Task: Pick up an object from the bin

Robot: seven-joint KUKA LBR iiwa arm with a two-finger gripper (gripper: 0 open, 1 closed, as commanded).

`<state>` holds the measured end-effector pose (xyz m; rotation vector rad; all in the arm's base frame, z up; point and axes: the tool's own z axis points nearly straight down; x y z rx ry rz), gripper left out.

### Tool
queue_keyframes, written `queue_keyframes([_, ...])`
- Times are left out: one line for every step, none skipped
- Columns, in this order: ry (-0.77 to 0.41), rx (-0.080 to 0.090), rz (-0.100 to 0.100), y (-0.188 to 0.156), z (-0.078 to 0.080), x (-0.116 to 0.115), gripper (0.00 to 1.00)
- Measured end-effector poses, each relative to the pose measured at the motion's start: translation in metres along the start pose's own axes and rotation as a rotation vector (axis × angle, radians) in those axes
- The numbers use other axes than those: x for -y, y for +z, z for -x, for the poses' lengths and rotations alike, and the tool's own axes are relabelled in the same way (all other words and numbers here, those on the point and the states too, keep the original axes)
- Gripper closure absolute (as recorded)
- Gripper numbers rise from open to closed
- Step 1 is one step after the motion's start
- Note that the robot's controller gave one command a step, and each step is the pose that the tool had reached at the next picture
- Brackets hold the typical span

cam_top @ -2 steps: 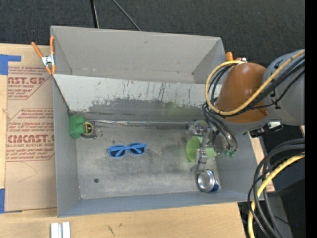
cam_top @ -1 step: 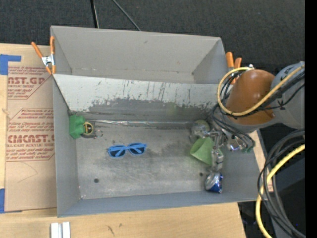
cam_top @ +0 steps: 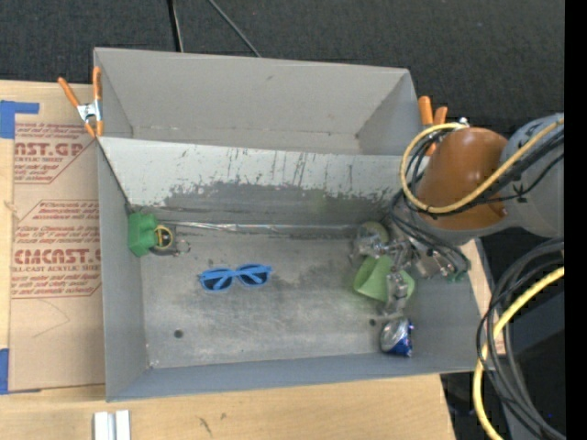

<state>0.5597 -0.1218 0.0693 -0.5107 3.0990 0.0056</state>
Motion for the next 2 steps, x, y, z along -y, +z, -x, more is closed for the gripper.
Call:
queue_keyframes([-0.034,0.008,-0.009,-0.122,0.004,0.005,1.00])
queue_keyframes([0.136,0.008,-0.007,-0.212,-0.010,0.005,1.00])
